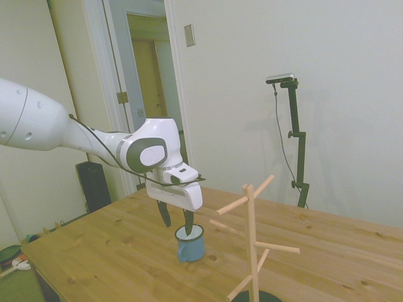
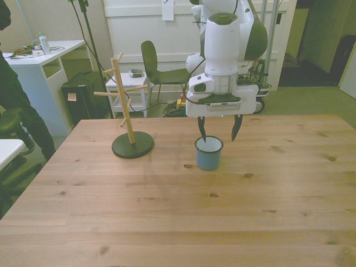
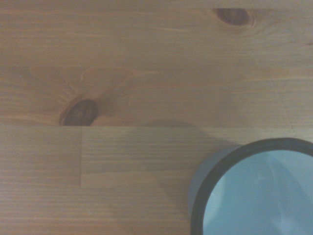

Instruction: Hang the mug

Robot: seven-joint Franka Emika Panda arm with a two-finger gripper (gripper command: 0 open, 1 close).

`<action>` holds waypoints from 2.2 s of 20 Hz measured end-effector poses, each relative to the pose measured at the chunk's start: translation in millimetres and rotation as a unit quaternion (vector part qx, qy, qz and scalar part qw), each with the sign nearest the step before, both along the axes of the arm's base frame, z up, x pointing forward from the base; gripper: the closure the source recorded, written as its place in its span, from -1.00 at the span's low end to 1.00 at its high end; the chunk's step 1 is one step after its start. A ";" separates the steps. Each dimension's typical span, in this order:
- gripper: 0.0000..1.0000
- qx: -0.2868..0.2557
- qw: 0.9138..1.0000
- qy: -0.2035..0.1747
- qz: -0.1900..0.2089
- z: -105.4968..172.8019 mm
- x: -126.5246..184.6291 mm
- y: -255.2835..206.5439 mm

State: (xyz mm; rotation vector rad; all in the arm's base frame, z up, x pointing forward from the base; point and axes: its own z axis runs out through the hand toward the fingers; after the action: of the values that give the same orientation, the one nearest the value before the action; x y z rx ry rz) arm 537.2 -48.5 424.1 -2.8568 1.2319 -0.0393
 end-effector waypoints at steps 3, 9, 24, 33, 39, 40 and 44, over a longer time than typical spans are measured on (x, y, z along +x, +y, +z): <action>1.00 0.000 1.000 0.002 0.001 -2.8 5.1 1.9; 1.00 0.001 1.000 0.003 0.006 -4.9 7.0 10.7; 1.00 0.001 1.000 0.015 0.007 -16.8 6.4 14.0; 1.00 0.001 1.000 0.019 0.002 -22.0 7.1 9.4; 1.00 0.001 1.000 0.019 0.002 -22.1 7.1 8.9; 1.00 0.001 1.000 0.019 0.002 -22.1 7.1 8.9; 1.00 -0.001 1.000 0.017 0.003 -22.1 7.2 8.8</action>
State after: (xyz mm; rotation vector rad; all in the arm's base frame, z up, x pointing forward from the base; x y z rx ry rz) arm 544.5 -39.7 402.0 -2.8756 1.2288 0.0074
